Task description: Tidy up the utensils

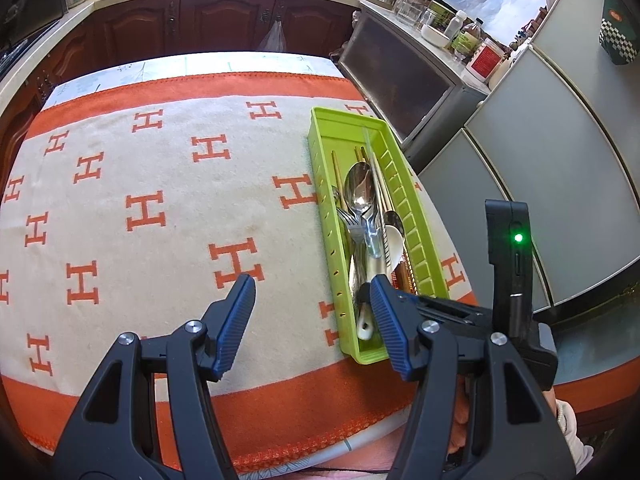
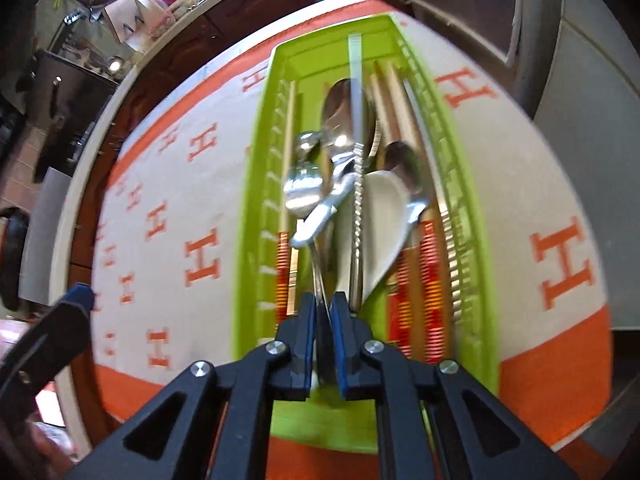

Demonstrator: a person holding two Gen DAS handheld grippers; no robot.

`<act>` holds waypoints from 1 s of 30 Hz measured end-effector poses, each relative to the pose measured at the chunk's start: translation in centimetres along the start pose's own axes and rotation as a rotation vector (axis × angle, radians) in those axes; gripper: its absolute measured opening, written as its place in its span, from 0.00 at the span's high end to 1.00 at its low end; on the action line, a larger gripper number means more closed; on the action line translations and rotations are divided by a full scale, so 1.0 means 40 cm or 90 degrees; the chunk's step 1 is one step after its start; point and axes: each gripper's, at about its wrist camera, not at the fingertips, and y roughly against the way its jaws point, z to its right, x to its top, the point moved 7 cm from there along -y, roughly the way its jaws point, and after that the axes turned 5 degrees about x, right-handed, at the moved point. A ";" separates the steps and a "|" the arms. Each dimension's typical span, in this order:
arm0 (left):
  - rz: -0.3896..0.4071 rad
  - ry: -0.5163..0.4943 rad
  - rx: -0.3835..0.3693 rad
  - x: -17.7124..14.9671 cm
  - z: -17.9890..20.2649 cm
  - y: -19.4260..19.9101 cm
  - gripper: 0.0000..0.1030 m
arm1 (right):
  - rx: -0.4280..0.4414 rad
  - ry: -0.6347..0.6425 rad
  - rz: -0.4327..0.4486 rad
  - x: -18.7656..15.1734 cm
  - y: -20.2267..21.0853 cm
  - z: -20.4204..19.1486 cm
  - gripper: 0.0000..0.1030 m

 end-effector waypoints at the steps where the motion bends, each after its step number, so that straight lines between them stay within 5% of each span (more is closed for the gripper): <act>1: 0.000 0.000 0.000 0.000 0.000 -0.001 0.45 | 0.000 0.002 -0.003 0.000 0.002 0.003 0.90; 6: 0.000 -0.001 -0.002 -0.002 0.004 -0.001 0.45 | 0.029 -0.005 -0.013 0.002 0.023 0.004 0.90; 14: 0.003 0.002 -0.004 0.014 0.001 -0.007 0.45 | 0.082 -0.021 0.045 0.106 0.088 -0.012 0.90; 23: 0.016 0.034 0.019 0.073 -0.030 -0.022 0.45 | 0.086 -0.012 -0.050 0.167 -0.023 -0.020 0.90; 30: -0.006 0.043 0.019 0.066 -0.037 -0.061 0.45 | 0.070 -0.029 -0.055 0.149 -0.018 0.055 0.98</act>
